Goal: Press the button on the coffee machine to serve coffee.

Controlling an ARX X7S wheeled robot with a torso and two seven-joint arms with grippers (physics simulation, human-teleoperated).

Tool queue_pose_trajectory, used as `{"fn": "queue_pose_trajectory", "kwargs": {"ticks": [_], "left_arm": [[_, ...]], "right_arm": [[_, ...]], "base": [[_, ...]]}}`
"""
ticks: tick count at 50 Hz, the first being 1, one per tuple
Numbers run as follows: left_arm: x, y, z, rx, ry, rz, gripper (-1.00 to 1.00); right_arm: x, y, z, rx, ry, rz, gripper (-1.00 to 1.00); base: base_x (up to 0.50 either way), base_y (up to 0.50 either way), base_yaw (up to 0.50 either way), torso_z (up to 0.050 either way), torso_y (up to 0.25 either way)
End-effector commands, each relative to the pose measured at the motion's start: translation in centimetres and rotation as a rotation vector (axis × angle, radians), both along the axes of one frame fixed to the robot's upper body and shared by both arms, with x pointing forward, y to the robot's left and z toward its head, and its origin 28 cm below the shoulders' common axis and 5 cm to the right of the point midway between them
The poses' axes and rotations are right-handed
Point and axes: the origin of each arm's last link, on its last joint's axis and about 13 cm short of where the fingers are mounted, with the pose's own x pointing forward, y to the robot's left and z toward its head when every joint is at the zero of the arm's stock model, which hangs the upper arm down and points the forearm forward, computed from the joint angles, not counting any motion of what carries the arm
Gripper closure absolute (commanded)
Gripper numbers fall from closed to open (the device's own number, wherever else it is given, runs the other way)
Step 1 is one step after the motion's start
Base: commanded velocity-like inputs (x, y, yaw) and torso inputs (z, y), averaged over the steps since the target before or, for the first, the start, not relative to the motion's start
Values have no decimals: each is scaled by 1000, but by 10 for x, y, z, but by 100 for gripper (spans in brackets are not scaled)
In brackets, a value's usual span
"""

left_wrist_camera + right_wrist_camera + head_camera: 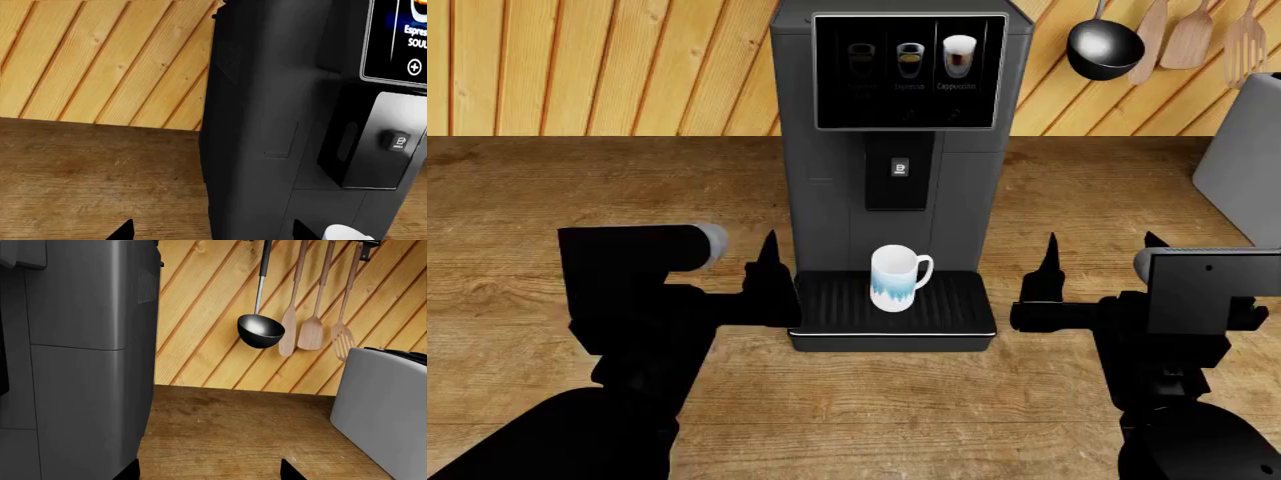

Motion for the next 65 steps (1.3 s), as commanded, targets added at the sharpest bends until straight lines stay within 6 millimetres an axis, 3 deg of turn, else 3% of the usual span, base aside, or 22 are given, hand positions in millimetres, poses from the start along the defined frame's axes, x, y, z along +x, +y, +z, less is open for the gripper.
{"fn": "queue_pose_trajectory", "kwargs": {"ticks": [1,10,24,32,45,52,53,65], "left_arm": [[-21,-31,26,15,-17,-171,-100],[-31,-58,31,57,-32,-289,-100],[-26,-83,42,55,-54,-325,-100],[-14,-95,36,37,-19,-330,-100],[14,-110,33,21,-13,-187,-100],[17,-119,30,44,-35,-154,-100],[17,-120,30,46,-36,-153,100],[18,-131,35,66,-60,-155,100]], "right_arm": [[2,0,-2,-4,11,-4,-100],[2,0,-3,-5,11,-5,-100],[1,-1,-8,0,15,-22,-100],[-4,-6,-9,-4,14,-54,-100],[-15,-14,-16,1,19,-93,-100],[-16,-14,-20,11,23,-97,-100],[-16,-14,-20,12,23,-95,-100],[-14,-13,-23,20,26,-85,-100]], "base": [[0,0,0,0,0],[0,0,0,0,0],[0,0,0,0,0],[0,0,0,0,0],[0,0,0,0,0],[0,0,0,0,0],[0,0,0,0,0],[0,0,0,0,0]]}}
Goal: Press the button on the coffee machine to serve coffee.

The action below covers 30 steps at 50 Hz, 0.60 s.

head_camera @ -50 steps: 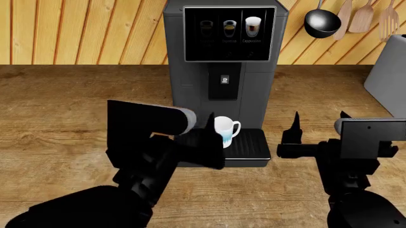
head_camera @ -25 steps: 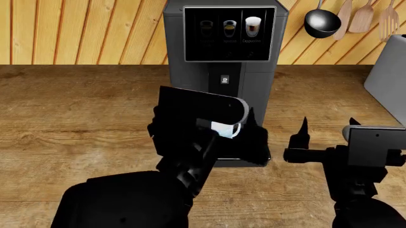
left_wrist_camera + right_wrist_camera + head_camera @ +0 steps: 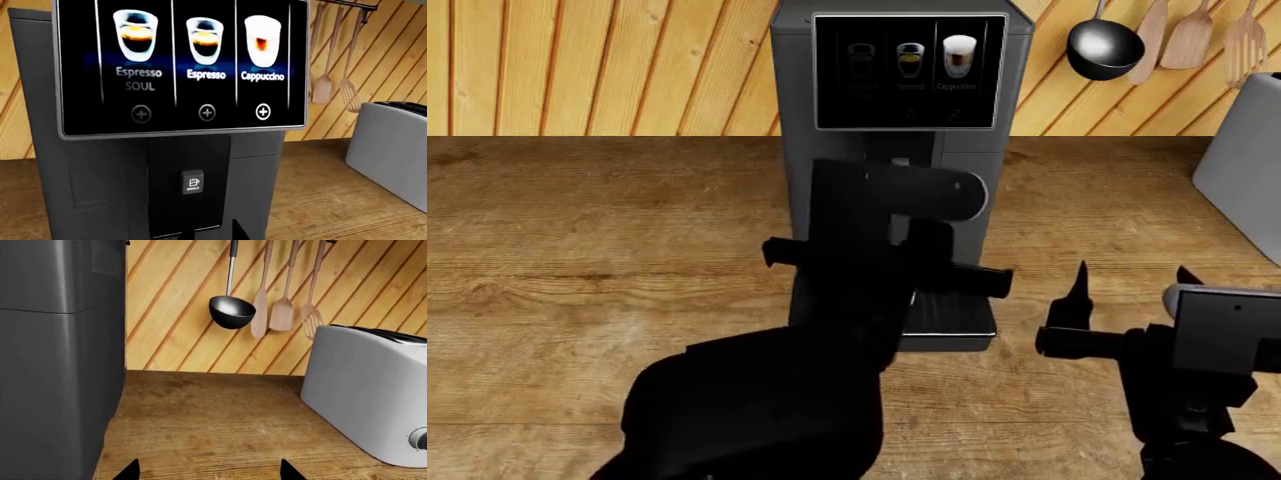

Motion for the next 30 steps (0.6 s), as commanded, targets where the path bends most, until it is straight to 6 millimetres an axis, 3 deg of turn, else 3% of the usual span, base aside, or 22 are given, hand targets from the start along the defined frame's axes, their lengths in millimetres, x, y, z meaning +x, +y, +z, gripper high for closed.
{"fn": "queue_pose_trajectory", "kwargs": {"ticks": [1,30], "left_arm": [[5,-10,2,15,-26,18,100],[14,-9,-3,24,-99,90,100]], "right_arm": [[-1,0,-3,9,3,0,-100],[2,1,-6,10,10,9,-100]], "base": [[0,0,0,0,0],[0,0,0,0,0]]}}
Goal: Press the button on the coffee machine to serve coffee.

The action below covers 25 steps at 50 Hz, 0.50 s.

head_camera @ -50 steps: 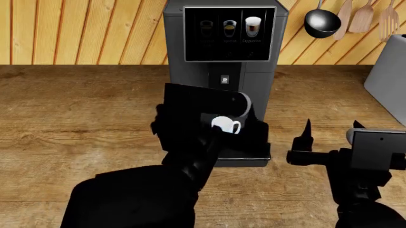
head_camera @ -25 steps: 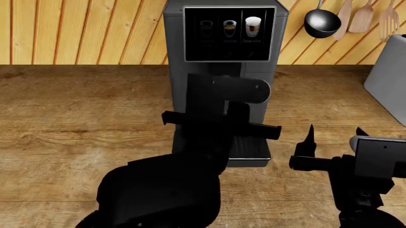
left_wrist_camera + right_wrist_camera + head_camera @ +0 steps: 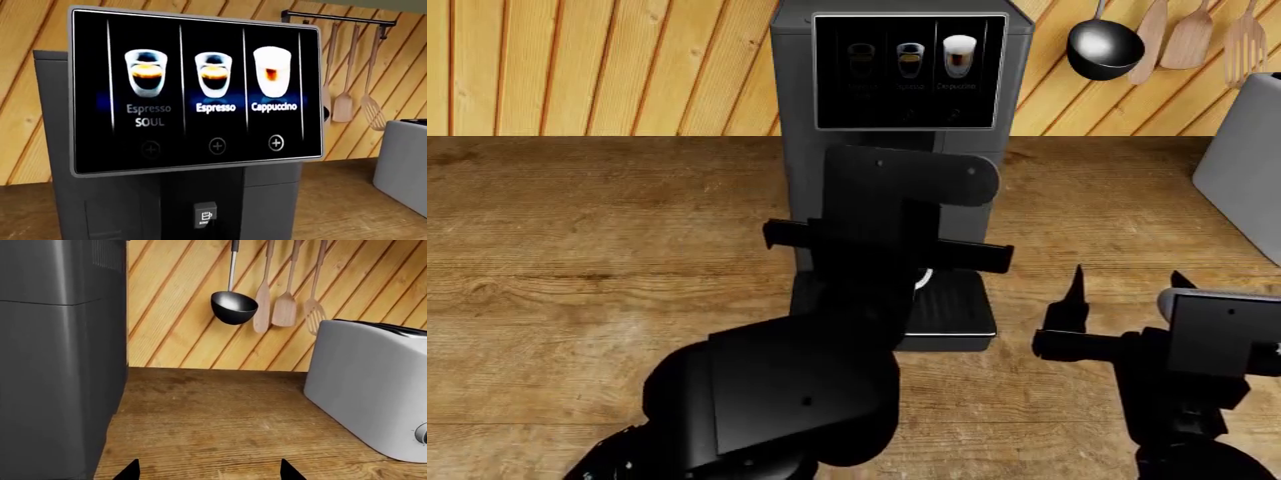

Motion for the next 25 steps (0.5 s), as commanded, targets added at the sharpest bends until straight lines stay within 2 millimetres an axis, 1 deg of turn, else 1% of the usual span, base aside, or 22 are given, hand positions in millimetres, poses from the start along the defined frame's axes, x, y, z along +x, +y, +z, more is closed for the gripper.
{"fn": "queue_pose_trajectory", "kwargs": {"ticks": [1,18,25], "left_arm": [[3,1,-4,6,-13,21,100],[10,-4,-9,22,2,17,100],[19,-4,-12,30,0,32,100]], "right_arm": [[1,1,-1,0,4,4,-100],[0,1,-2,2,3,3,-100],[0,1,-2,4,3,2,-100]], "base": [[0,0,0,0,0],[0,0,0,0,0],[0,0,0,0,0]]}}
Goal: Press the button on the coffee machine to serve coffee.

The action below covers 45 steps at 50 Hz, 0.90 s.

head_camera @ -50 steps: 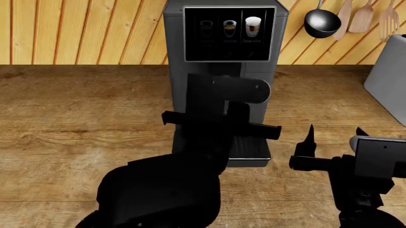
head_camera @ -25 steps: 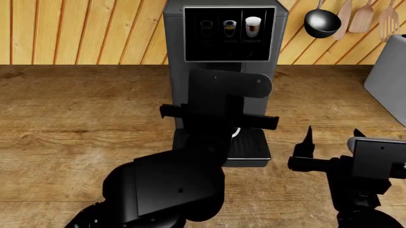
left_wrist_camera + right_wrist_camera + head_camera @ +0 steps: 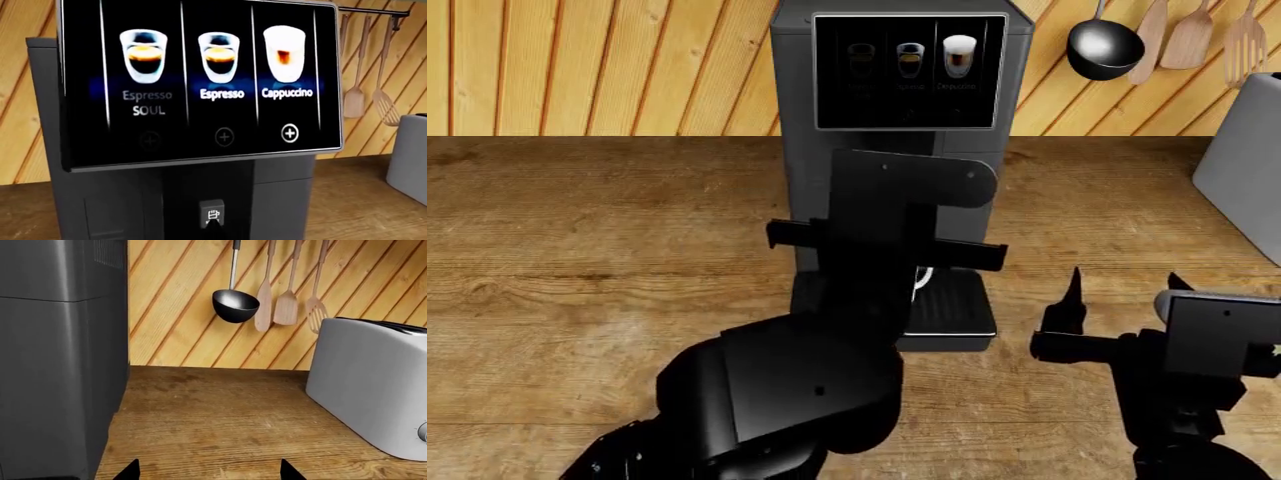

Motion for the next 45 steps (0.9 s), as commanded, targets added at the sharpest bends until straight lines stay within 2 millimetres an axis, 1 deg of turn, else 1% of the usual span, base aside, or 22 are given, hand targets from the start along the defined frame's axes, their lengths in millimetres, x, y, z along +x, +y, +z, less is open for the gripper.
{"fn": "queue_pose_trajectory", "kwargs": {"ticks": [1,8,12,21,34,45], "left_arm": [[9,-2,-4,13,-2,11,100],[16,-3,-6,24,3,23,100],[17,-4,-10,30,16,9,100],[17,-5,-10,33,16,-6,100],[23,-5,-11,38,15,13,100],[25,-3,-10,33,13,31,100]], "right_arm": [[0,0,-1,2,0,-1,-100],[0,0,-1,3,2,-1,-100],[1,0,-2,4,4,1,-100],[2,1,-3,2,6,4,-100],[2,1,-4,6,10,3,-100],[2,1,-4,6,9,4,-100]], "base": [[0,0,0,0,0],[0,0,0,0,0],[0,0,0,0,0],[0,0,0,0,0],[0,0,0,0,0],[0,0,0,0,0]]}}
